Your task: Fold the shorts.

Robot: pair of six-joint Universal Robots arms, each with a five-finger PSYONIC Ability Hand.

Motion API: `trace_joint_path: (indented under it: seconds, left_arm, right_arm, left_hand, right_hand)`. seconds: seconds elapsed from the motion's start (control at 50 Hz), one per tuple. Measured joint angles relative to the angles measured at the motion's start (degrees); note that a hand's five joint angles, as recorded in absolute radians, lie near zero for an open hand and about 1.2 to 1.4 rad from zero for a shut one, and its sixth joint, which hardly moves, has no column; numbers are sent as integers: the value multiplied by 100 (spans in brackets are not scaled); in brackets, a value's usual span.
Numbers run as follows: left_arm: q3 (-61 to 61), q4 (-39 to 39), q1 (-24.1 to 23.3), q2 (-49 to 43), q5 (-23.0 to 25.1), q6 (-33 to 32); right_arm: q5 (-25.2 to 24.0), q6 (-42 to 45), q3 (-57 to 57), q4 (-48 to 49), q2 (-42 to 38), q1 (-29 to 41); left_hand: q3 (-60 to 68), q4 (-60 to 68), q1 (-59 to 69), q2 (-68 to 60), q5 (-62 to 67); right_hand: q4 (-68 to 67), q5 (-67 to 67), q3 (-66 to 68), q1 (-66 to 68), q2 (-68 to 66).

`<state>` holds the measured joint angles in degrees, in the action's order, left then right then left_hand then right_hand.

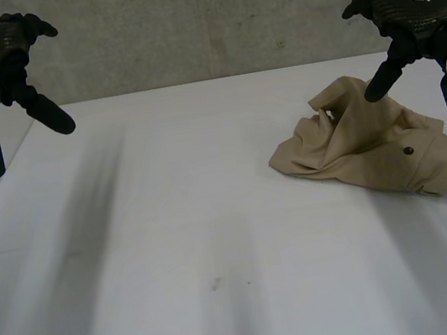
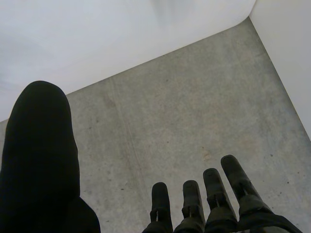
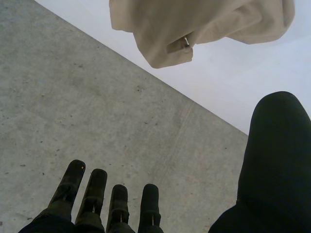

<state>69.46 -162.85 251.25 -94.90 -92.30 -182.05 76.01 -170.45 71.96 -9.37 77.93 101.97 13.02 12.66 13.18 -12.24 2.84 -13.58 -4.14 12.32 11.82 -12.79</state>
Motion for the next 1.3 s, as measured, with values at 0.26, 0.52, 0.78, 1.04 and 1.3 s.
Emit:
trace_joint_path:
  seconds: [0.26,0.52,0.78,1.04,1.3]
  left_arm:
    - [103,-34,2,-10,0,6]
    - [229,-187,-12,-91,-23,-8]
    - [348,-431,-16,-100,-25,-24]
    - [345,-469,-11,-88,-25,-22]
    - [332,-536,10,-32,-31,-17]
  right_arm:
    - [499,923,-276,165,-232,-587]
    - [166,977,-751,427,-2133,-936]
    - [-309,415,-635,1427,-3070,-879]
    - [-671,466,70,1451,-2054,-306]
    - [-1281,462,1252,1482,-1100,2444]
  left_hand:
    - [0,0,0,0,0]
    - [0,0,0,1,-1]
    - [0,1,0,7,0]
    - [0,0,0,8,0]
    - [0,0,0,11,0]
  right_hand:
    - [0,0,0,0,0]
    - [0,0,0,0,0]
    - [-5437,-5172,5497,4430,-5474]
    - [-5451,-5180,5534,4430,-5474]
    - [-5484,-5190,5568,4448,-5474]
